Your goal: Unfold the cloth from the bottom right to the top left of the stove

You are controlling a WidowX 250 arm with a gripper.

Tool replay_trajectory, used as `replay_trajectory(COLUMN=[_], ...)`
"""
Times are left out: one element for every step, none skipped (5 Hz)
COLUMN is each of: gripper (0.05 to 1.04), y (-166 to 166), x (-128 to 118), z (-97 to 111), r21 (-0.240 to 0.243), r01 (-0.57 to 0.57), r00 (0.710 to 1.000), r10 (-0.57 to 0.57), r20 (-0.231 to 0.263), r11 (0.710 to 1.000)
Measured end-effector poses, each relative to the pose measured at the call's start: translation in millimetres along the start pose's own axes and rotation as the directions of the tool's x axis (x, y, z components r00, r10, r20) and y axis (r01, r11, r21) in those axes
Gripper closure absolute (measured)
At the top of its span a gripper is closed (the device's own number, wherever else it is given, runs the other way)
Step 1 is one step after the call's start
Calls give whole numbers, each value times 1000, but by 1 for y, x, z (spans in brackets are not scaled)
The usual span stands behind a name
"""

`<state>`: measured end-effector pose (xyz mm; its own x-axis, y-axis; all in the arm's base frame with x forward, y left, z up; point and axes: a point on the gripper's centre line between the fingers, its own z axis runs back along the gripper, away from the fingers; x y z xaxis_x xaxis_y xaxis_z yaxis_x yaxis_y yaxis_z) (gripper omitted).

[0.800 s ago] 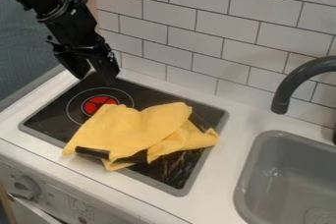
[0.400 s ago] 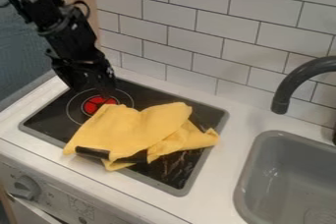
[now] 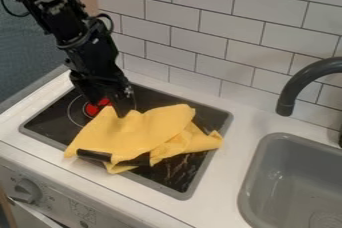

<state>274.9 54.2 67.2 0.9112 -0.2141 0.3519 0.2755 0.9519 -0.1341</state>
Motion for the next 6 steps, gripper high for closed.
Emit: replay_trajectory(gripper=[85, 85, 85, 85, 85, 85], y=[-24, -47, -52, -53, -46, -39], x=[-6, -21, -32, -36, -39, -41], z=[1, -6, -11, -23, -32, -47], r21=[3, 16, 52, 112, 136, 136], r01=[90, 227, 293, 344, 335, 319], r00=[996, 973, 954, 936, 937, 937], r10=[-90, -226, -289, -331, -314, -290], r20=[2, -44, -73, -124, -154, -197], r11=[996, 974, 955, 932, 932, 938])
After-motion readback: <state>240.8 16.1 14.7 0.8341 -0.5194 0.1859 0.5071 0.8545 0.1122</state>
